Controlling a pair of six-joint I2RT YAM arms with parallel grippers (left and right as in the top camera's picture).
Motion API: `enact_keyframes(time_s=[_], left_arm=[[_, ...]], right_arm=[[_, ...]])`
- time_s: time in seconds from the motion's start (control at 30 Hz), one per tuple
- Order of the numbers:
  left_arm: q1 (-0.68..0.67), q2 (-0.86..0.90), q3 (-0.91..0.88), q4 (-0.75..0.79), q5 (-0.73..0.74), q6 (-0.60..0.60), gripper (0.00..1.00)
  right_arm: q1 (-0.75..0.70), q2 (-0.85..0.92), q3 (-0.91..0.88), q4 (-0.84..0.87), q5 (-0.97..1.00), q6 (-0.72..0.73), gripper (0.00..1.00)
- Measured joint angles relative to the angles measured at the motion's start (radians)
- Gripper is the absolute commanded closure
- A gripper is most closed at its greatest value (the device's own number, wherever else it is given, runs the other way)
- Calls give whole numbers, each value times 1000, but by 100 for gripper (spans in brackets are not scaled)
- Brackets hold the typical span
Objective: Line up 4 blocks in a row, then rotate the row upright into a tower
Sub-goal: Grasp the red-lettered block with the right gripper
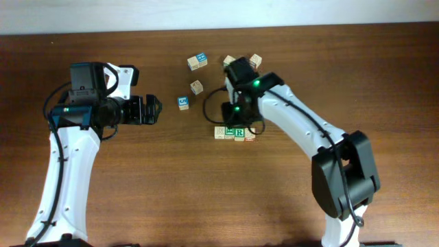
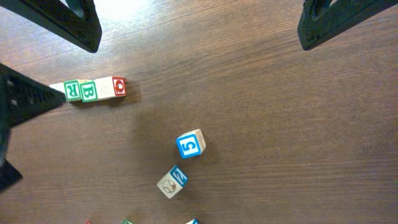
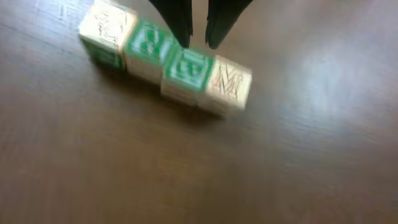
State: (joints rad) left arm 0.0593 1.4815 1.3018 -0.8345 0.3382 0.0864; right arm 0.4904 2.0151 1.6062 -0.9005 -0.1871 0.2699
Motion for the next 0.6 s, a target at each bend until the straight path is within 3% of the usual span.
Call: enact_keyframes(time_s=[0.17, 0.6], left_arm=[[0, 0, 0, -1, 0, 0, 1], [0, 0, 0, 0, 0, 0, 1]], right_arm=[[48, 22, -1, 179, 112, 22, 89], [53, 124, -1, 172, 120, 150, 93]])
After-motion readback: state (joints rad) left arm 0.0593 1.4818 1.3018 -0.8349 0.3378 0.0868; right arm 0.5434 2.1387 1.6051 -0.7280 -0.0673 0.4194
